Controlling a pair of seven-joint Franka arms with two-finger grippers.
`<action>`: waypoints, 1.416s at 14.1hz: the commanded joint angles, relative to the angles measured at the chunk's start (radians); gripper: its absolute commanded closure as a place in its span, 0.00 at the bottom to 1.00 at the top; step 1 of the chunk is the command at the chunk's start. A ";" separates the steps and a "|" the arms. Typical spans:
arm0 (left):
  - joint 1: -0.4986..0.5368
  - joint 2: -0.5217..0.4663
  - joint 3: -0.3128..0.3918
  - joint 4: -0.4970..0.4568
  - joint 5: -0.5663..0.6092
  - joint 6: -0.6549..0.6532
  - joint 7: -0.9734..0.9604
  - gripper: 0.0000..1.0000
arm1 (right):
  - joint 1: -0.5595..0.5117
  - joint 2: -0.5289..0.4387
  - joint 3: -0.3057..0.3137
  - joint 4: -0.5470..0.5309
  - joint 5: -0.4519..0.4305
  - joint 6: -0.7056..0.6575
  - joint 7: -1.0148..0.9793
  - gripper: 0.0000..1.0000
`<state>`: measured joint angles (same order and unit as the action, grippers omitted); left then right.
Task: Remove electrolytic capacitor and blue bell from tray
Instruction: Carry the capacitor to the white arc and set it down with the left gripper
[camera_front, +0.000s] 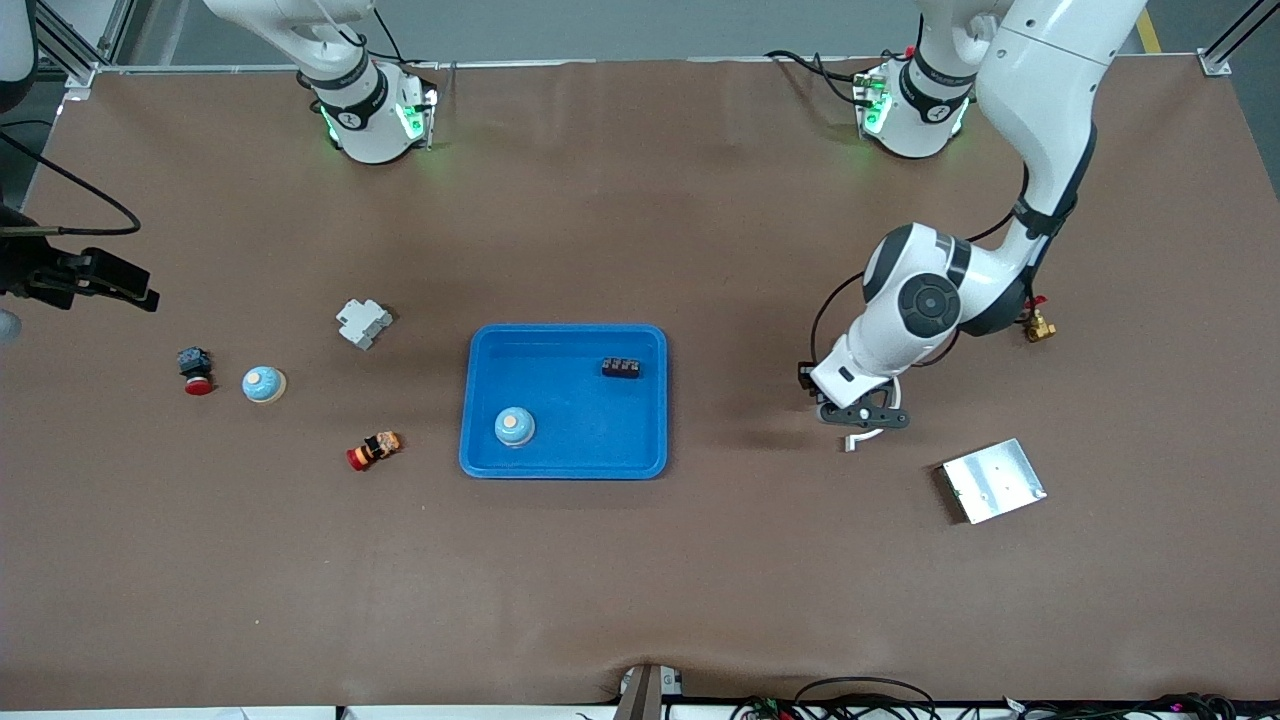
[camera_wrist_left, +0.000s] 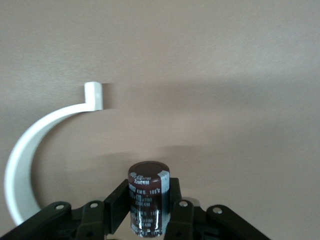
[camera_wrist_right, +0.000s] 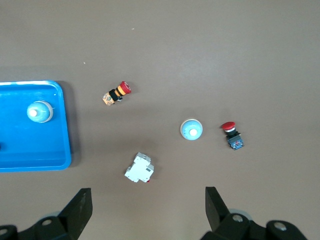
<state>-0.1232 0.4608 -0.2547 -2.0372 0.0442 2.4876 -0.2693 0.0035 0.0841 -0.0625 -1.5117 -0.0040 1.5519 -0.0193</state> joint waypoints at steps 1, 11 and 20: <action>0.054 -0.047 -0.021 -0.073 0.008 0.030 0.085 1.00 | 0.022 -0.012 0.004 0.016 -0.042 -0.009 0.019 0.00; 0.132 -0.036 -0.049 -0.130 0.008 0.160 0.156 1.00 | 0.004 0.000 -0.002 0.076 -0.033 -0.018 0.010 0.00; 0.122 0.058 -0.057 -0.129 0.008 0.197 0.142 1.00 | 0.007 0.000 -0.003 0.076 -0.027 -0.018 0.021 0.00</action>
<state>-0.0032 0.4970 -0.3038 -2.1592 0.0442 2.6546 -0.1170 0.0132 0.0840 -0.0728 -1.4507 -0.0285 1.5480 -0.0117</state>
